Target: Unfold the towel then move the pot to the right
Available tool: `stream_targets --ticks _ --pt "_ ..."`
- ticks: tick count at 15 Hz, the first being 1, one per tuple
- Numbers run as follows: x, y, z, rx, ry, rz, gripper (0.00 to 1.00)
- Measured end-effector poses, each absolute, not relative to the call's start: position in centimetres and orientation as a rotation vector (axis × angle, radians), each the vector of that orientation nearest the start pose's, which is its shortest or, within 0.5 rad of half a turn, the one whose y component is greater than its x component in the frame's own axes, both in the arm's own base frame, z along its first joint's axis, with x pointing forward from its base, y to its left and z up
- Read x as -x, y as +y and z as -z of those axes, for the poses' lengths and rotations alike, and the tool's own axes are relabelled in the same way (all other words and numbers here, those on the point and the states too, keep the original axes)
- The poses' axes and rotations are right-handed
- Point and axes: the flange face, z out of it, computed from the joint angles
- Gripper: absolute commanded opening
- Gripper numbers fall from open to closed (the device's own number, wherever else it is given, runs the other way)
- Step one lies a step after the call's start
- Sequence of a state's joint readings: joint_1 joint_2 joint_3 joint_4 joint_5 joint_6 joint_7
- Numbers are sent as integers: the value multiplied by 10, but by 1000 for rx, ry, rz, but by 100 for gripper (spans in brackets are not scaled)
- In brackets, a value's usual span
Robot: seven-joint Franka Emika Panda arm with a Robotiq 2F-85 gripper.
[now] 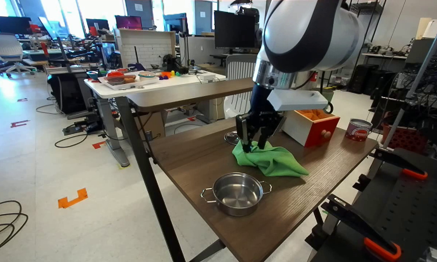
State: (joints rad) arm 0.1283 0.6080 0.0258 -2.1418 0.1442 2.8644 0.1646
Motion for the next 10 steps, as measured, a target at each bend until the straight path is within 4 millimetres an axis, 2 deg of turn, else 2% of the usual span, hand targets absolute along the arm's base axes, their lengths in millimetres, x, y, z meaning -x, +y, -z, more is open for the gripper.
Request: stream_targets --ticks 2,3,10 --pt "-567 80 -126 3050 233 163 3" --pt "-568 80 -126 3050 233 166 0" --pt "-571 80 -131 3049 232 183 1"
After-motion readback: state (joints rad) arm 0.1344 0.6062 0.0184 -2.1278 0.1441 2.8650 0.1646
